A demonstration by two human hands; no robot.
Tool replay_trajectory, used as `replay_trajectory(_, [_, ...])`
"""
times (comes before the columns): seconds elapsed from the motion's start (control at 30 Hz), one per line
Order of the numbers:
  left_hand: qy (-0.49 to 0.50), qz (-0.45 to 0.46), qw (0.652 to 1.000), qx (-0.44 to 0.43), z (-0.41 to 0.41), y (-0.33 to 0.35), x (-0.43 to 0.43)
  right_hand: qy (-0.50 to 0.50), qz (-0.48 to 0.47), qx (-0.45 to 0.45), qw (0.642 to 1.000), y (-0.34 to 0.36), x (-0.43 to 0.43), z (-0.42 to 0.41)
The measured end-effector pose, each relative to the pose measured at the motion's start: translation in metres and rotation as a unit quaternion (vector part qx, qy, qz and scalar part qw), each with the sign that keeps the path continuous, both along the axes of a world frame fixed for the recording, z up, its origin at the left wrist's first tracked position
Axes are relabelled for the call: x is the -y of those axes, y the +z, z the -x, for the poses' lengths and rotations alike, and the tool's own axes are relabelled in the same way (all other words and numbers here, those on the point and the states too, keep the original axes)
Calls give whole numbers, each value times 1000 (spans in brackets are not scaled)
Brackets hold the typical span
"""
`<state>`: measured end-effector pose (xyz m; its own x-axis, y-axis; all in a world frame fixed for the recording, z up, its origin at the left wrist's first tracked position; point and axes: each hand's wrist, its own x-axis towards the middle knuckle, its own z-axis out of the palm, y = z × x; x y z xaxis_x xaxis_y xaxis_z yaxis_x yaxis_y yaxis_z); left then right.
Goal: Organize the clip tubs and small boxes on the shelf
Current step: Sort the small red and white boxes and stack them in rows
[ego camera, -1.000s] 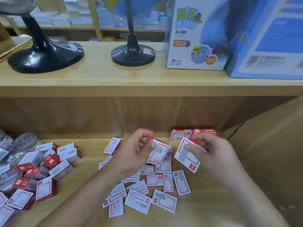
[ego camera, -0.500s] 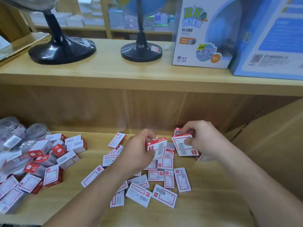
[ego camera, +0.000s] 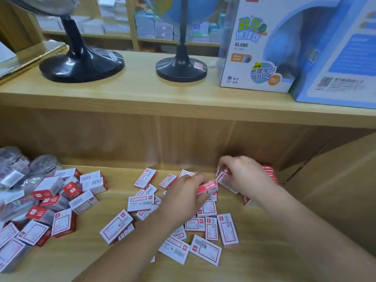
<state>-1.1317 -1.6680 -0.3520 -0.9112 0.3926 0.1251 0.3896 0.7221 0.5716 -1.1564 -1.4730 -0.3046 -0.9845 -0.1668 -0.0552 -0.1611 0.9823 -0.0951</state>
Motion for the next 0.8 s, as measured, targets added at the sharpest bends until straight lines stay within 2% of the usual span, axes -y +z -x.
replay_trajectory(0.1, [-18,75,993,-86,-1,-16,8,-24,-73,-44,996,-4,-17,-7])
replay_trajectory(0.17, [-22,95,989,-111,1,-23,11,-15,-113,-60,992,-8,-22,-9])
replay_trajectory(0.3, [-39,109,989,-96,6,-18,11,-12,-73,-97,992,-16,-20,-6])
replay_trajectory(0.4, [-60,124,988,-64,10,-12,17,-37,-100,-99,989,-17,-15,-6])
replay_trajectory(0.5, [-51,74,996,-20,13,-3,21,-44,-64,-144,986,-26,-19,-6])
replay_trajectory(0.63, [6,15,998,56,17,2,18,-53,-47,-151,986,-30,-28,-4])
replay_trajectory(0.7, [11,-11,998,68,18,3,12,-52,-31,-165,984,-28,-33,-4])
replay_trajectory(0.8, [-6,-42,997,63,22,7,-5,-70,45,-203,976,-24,-45,-11])
